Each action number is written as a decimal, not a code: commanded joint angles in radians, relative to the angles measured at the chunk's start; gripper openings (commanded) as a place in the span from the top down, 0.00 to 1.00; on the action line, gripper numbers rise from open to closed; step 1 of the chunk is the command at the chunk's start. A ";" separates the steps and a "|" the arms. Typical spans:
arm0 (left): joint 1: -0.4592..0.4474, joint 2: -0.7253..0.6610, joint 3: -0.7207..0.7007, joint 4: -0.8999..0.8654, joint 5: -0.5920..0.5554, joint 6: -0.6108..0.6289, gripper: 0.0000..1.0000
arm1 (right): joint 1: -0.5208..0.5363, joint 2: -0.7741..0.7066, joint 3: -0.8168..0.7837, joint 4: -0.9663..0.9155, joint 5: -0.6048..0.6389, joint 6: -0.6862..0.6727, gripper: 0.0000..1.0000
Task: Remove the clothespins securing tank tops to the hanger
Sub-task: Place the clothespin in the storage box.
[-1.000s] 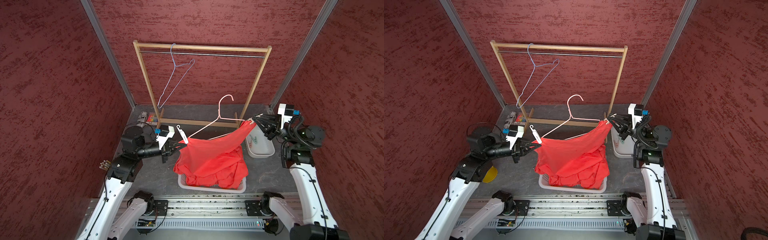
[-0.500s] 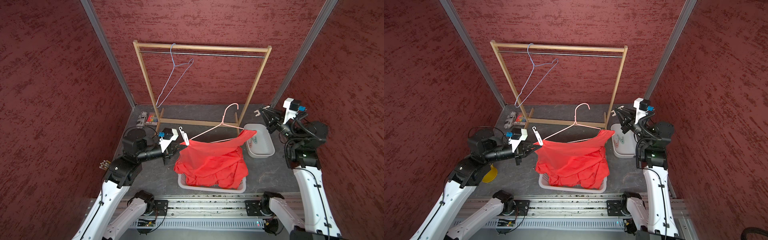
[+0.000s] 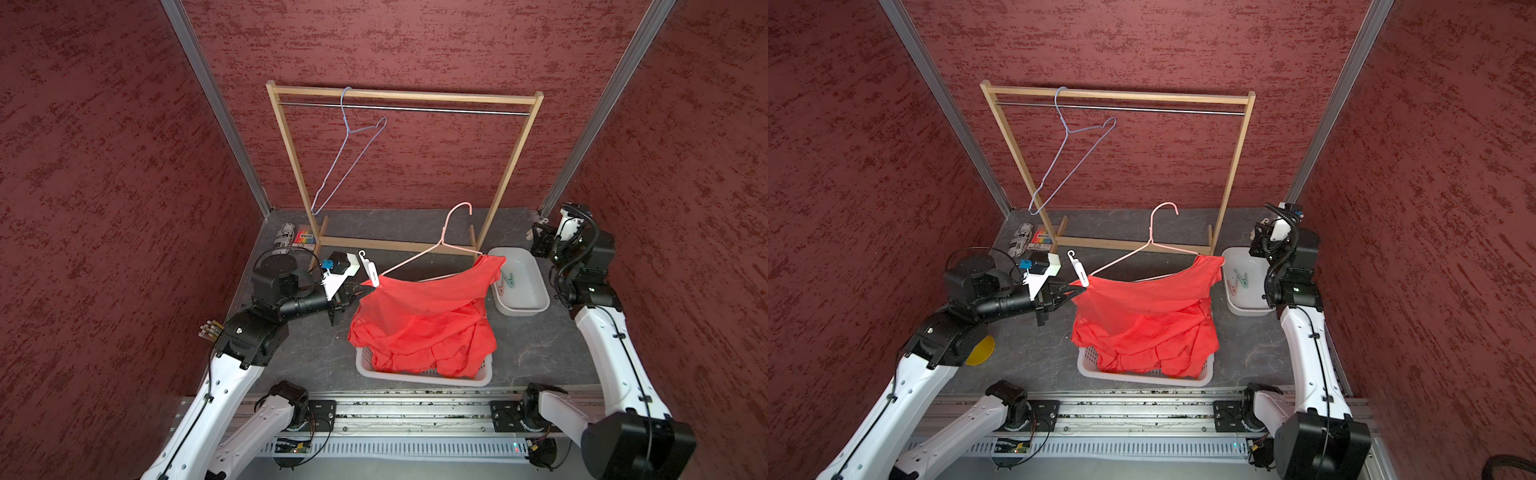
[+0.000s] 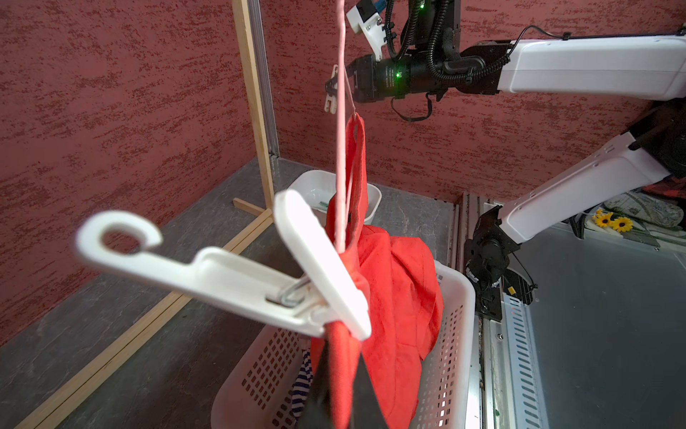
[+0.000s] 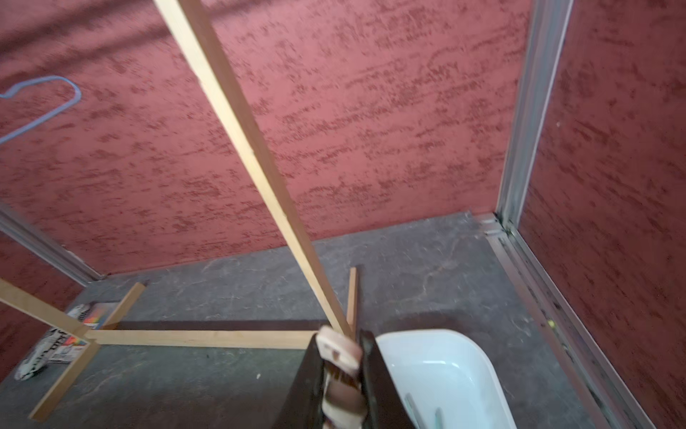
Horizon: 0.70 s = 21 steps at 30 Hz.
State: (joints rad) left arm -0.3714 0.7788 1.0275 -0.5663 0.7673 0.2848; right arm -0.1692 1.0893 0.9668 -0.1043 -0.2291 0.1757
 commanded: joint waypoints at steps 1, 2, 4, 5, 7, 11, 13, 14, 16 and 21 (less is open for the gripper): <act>-0.008 -0.010 -0.008 0.046 -0.029 -0.011 1.00 | -0.002 0.047 0.003 -0.026 0.124 0.006 1.00; -0.011 -0.009 -0.009 0.050 -0.047 -0.016 1.00 | -0.003 0.065 0.001 -0.025 0.135 0.014 1.00; -0.019 -0.010 -0.010 0.051 -0.065 -0.021 1.00 | -0.002 0.096 0.000 -0.023 0.159 0.038 1.00; -0.026 -0.011 -0.012 0.056 -0.066 -0.023 1.00 | -0.003 0.115 0.004 -0.027 0.165 0.046 1.00; -0.047 -0.014 -0.022 0.074 -0.074 -0.023 1.00 | -0.002 0.155 0.009 -0.040 0.176 0.057 1.00; -0.105 -0.009 -0.053 0.125 -0.137 -0.019 1.00 | -0.003 0.226 -0.008 -0.036 0.235 0.075 1.00; -0.129 0.011 -0.049 0.126 -0.159 -0.006 1.00 | -0.002 0.256 -0.023 -0.025 0.257 0.084 1.00; -0.140 0.021 -0.043 0.119 -0.170 0.001 1.00 | -0.003 0.273 -0.029 -0.019 0.259 0.084 1.00; -0.154 0.040 -0.035 0.112 -0.183 0.017 1.00 | -0.003 0.313 -0.031 -0.024 0.265 0.081 1.00; -0.165 0.049 -0.043 0.149 -0.184 0.027 1.00 | -0.003 0.439 -0.035 -0.050 0.288 0.073 1.00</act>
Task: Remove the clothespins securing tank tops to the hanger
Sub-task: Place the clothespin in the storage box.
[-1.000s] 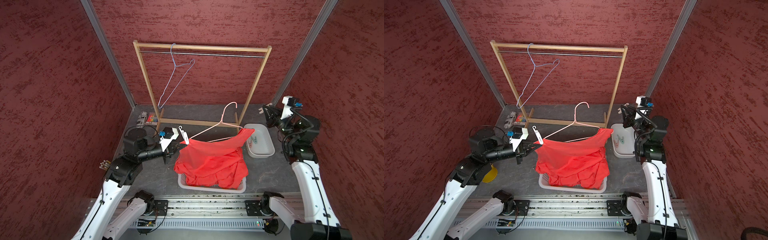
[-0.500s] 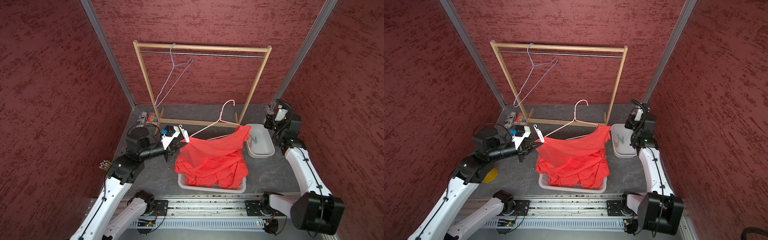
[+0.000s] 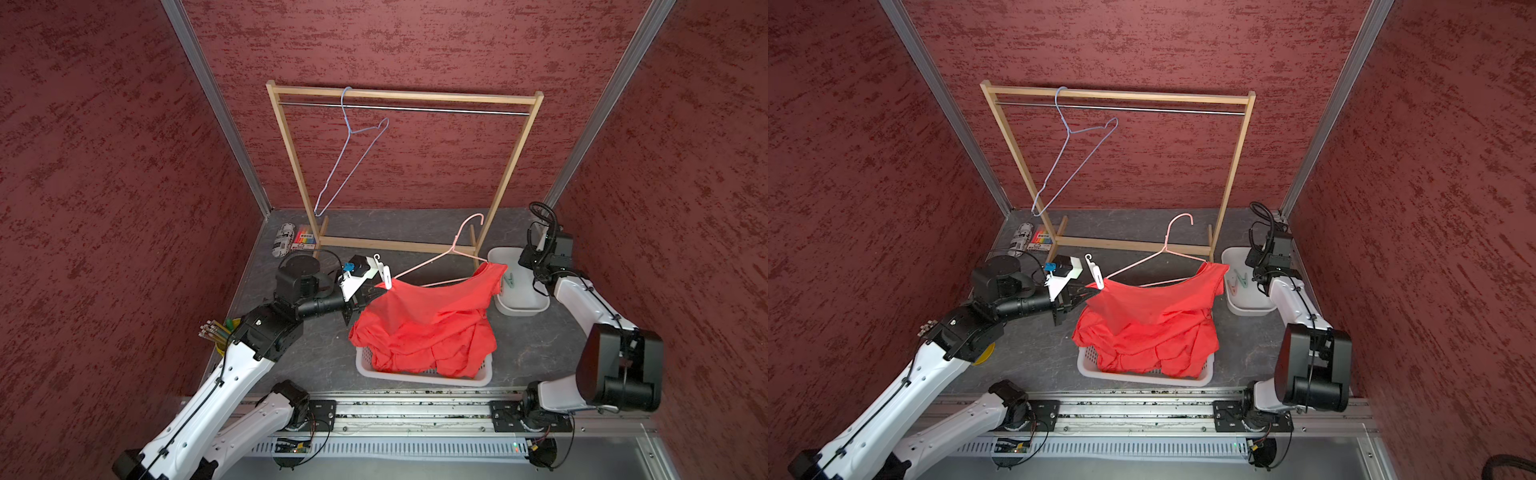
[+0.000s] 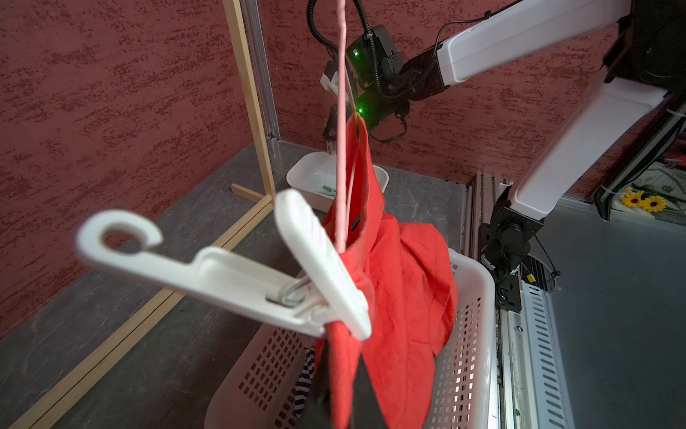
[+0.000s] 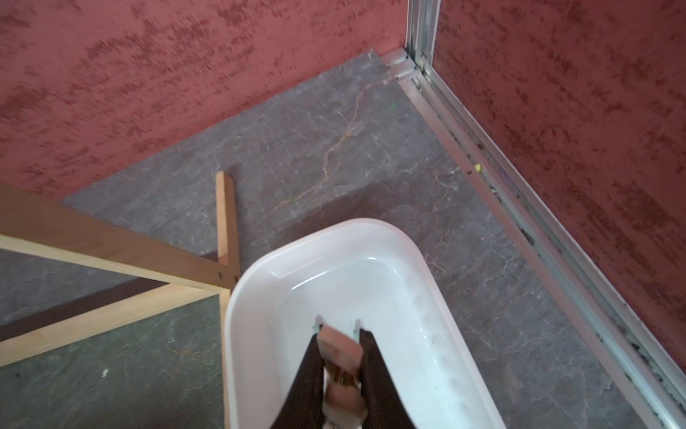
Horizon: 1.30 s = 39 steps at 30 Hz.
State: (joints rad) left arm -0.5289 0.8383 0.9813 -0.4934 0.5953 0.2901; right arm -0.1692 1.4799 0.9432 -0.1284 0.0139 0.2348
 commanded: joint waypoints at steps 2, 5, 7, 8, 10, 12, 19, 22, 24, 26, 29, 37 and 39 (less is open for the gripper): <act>-0.009 -0.013 -0.006 0.101 -0.011 0.021 1.00 | -0.003 0.098 -0.006 -0.032 0.039 0.003 1.00; -0.009 -0.008 -0.007 0.113 -0.015 0.025 1.00 | 0.002 0.145 -0.001 -0.040 0.048 -0.011 1.00; -0.011 -0.003 0.000 0.108 -0.013 0.030 1.00 | 0.001 0.158 -0.009 -0.034 0.068 -0.015 1.00; -0.010 -0.001 0.005 0.106 -0.011 0.033 1.00 | 0.002 0.166 -0.012 -0.033 0.071 -0.018 1.00; -0.010 0.002 0.008 0.111 -0.011 0.034 1.00 | 0.003 0.184 -0.014 -0.033 0.075 -0.022 0.96; -0.014 0.004 0.007 0.120 -0.008 0.034 1.00 | 0.003 0.200 -0.013 -0.034 0.073 -0.020 0.90; -0.024 0.015 0.005 0.130 -0.009 0.027 1.00 | 0.003 0.198 -0.009 -0.045 0.074 -0.016 0.51; -0.030 0.022 0.008 0.140 -0.008 0.027 1.00 | 0.003 0.173 -0.007 -0.054 0.074 -0.009 0.47; -0.032 0.024 0.010 0.145 -0.011 0.027 1.00 | 0.002 0.126 -0.012 -0.057 0.064 0.000 0.40; -0.032 0.026 0.011 0.146 -0.016 0.027 1.00 | 0.004 0.049 -0.026 -0.046 0.046 0.006 0.35; -0.033 0.027 0.015 0.132 -0.034 0.024 1.00 | 0.003 -0.133 -0.065 -0.010 0.023 0.021 0.24; 0.022 0.036 0.046 0.090 -0.021 -0.053 1.00 | -0.002 -0.557 -0.124 0.153 -0.302 -0.018 0.15; 0.021 0.026 0.031 0.126 -0.007 -0.064 1.00 | -0.002 -0.612 -0.132 0.210 -0.478 -0.021 0.16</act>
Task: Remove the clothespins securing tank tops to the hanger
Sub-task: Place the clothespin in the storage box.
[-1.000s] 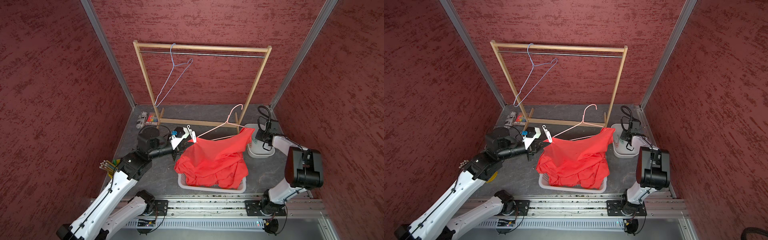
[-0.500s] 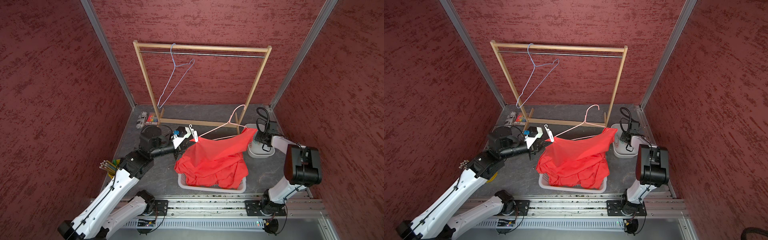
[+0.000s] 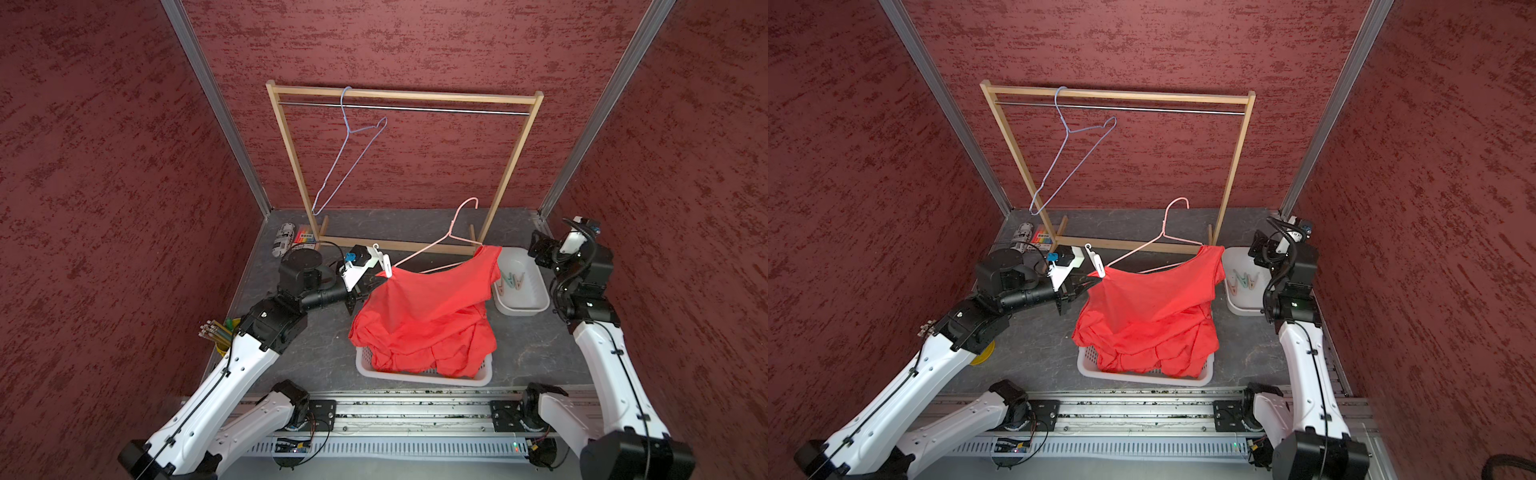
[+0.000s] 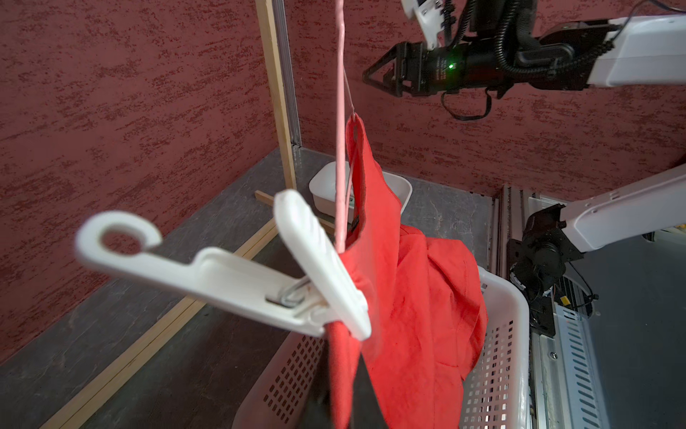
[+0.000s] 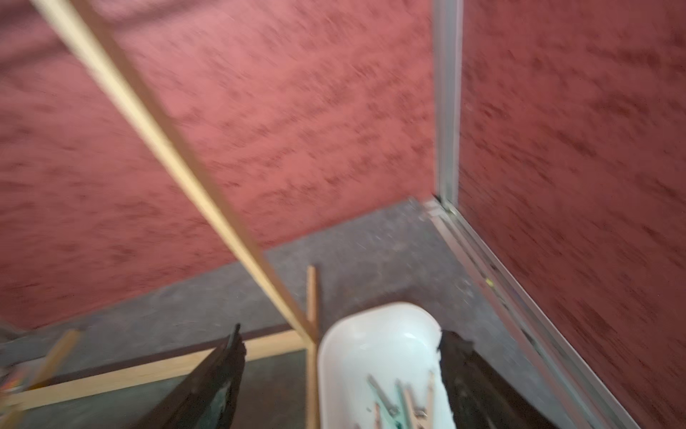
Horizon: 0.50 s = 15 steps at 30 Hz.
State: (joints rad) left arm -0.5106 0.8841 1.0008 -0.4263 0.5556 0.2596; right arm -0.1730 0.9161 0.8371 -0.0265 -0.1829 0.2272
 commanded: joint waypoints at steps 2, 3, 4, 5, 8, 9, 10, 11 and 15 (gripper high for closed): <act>0.002 -0.028 -0.004 0.098 0.042 -0.043 1.00 | 0.004 -0.082 -0.034 0.153 -0.445 -0.007 0.16; -0.001 -0.027 -0.012 0.121 0.046 -0.050 1.00 | 0.006 -0.096 -0.043 0.177 -0.501 0.002 0.17; -0.005 -0.026 -0.018 0.140 0.043 -0.054 1.00 | 0.013 -0.112 -0.053 0.199 -0.542 0.004 0.17; -0.010 -0.023 -0.019 0.153 0.032 -0.058 1.00 | 0.021 -0.129 -0.060 0.212 -0.561 0.001 0.18; -0.016 -0.012 -0.015 0.168 0.033 -0.061 1.00 | 0.058 -0.183 -0.073 0.226 -0.573 -0.042 0.19; -0.015 -0.010 -0.011 0.167 0.033 -0.060 1.00 | 0.071 -0.191 -0.066 0.219 -0.586 -0.055 0.20; -0.015 -0.006 -0.007 0.163 0.029 -0.058 1.00 | 0.079 -0.192 -0.053 0.209 -0.606 -0.063 0.21; -0.015 -0.004 -0.001 0.158 0.024 -0.055 1.00 | 0.087 -0.186 -0.037 0.195 -0.631 -0.067 0.21; -0.016 0.000 0.009 0.158 0.038 -0.043 1.00 | 0.124 -0.178 0.011 0.153 -0.667 -0.093 0.21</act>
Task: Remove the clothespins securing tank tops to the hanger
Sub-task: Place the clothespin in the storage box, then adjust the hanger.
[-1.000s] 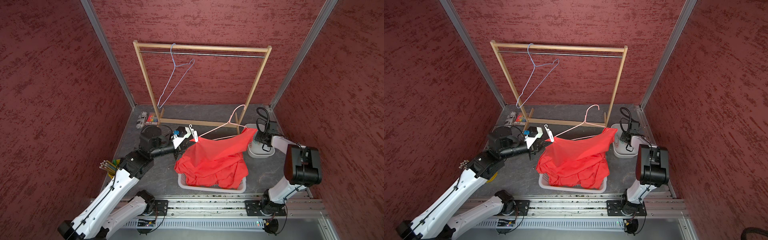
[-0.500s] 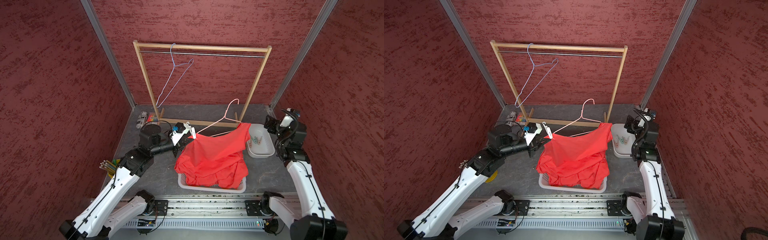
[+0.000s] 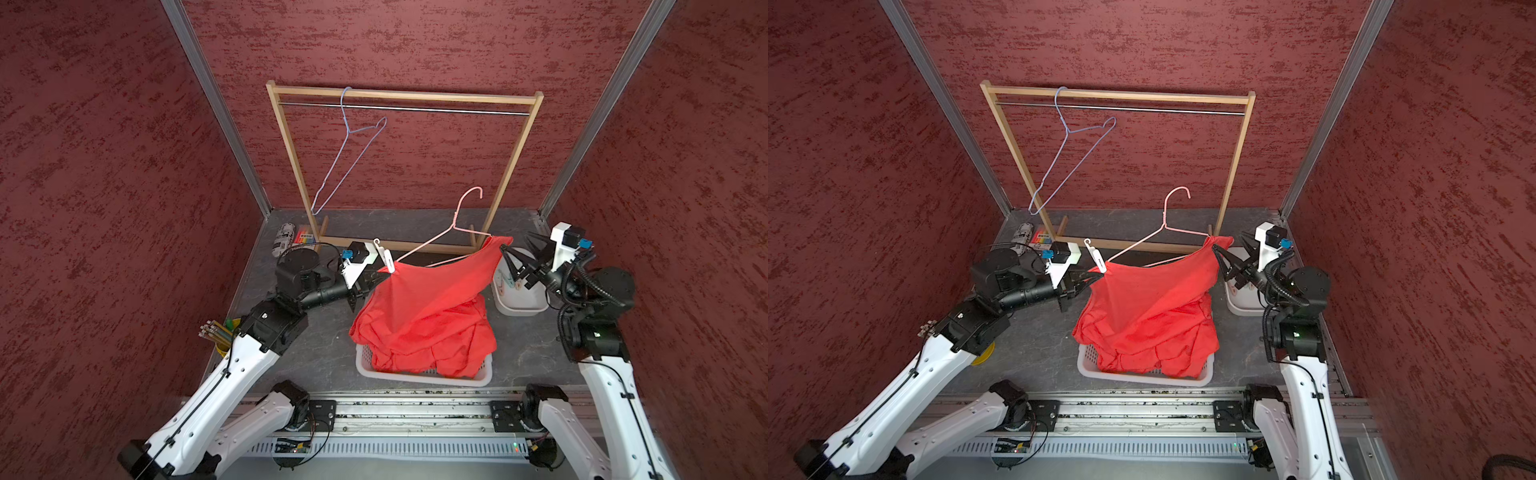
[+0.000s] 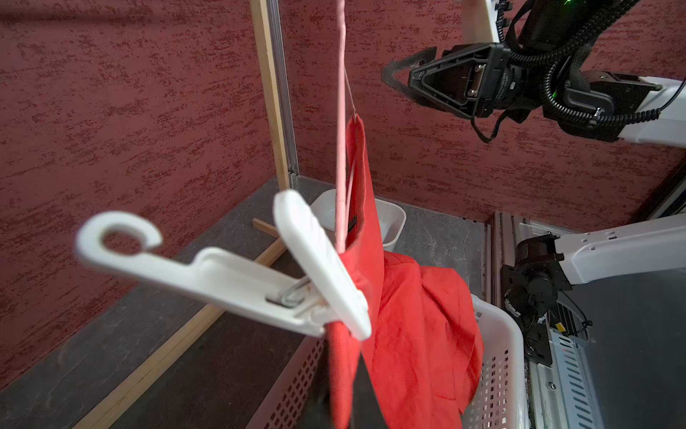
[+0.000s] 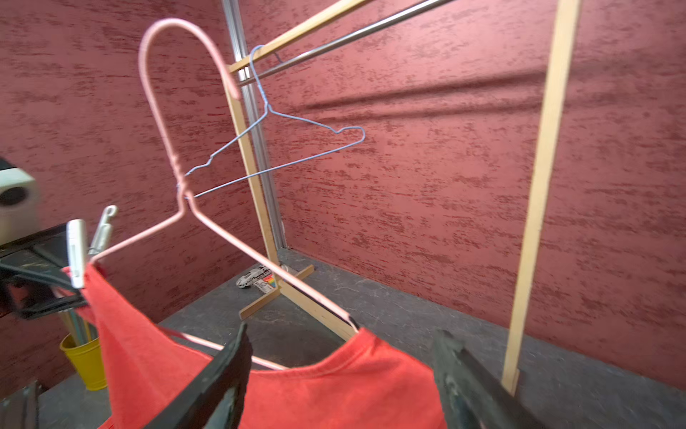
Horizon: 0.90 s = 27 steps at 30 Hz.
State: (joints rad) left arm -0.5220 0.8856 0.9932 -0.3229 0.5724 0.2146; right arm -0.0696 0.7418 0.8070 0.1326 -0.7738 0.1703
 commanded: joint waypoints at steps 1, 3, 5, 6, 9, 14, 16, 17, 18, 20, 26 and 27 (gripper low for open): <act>-0.006 -0.002 0.016 0.059 0.024 -0.001 1.00 | 0.028 -0.004 0.049 -0.007 -0.068 -0.043 0.21; -0.009 -0.001 0.016 0.072 0.030 -0.011 1.00 | 0.045 0.003 0.066 -0.018 -0.033 -0.060 0.24; -0.015 0.004 0.019 0.083 0.030 -0.018 1.00 | 0.080 0.016 0.086 -0.050 0.021 -0.103 0.26; -0.021 0.008 0.023 0.085 0.030 -0.018 1.00 | 0.116 0.025 0.097 -0.076 0.060 -0.136 0.27; -0.029 0.022 0.032 0.091 0.029 -0.018 1.00 | 0.233 0.039 0.125 -0.123 0.202 -0.215 0.29; -0.039 0.039 0.050 0.095 0.025 -0.016 1.00 | 0.417 0.072 0.165 -0.183 0.493 -0.323 0.33; -0.040 0.039 0.054 0.094 0.022 -0.016 1.00 | 0.448 0.075 0.156 -0.171 0.594 -0.335 0.34; -0.041 0.039 0.054 0.095 0.022 -0.015 1.00 | 0.453 0.078 0.154 -0.171 0.607 -0.342 0.33; -0.043 0.037 0.054 0.092 0.019 -0.017 1.00 | 0.458 0.084 0.155 -0.168 0.617 -0.345 0.33; -0.045 0.036 0.055 0.089 0.014 -0.017 1.00 | 0.468 0.100 0.161 -0.175 0.640 -0.350 0.34; -0.053 0.036 0.054 0.083 0.011 -0.016 1.00 | 0.502 0.128 0.151 -0.146 0.689 -0.371 0.40; -0.055 0.039 0.055 0.080 0.012 -0.016 1.00 | 0.511 0.130 0.145 -0.137 0.705 -0.380 0.43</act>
State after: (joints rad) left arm -0.5690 0.9321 1.0115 -0.2829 0.5808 0.2062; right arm 0.4202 0.8791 0.9417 -0.0345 -0.1406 -0.1799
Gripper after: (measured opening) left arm 0.063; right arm 0.574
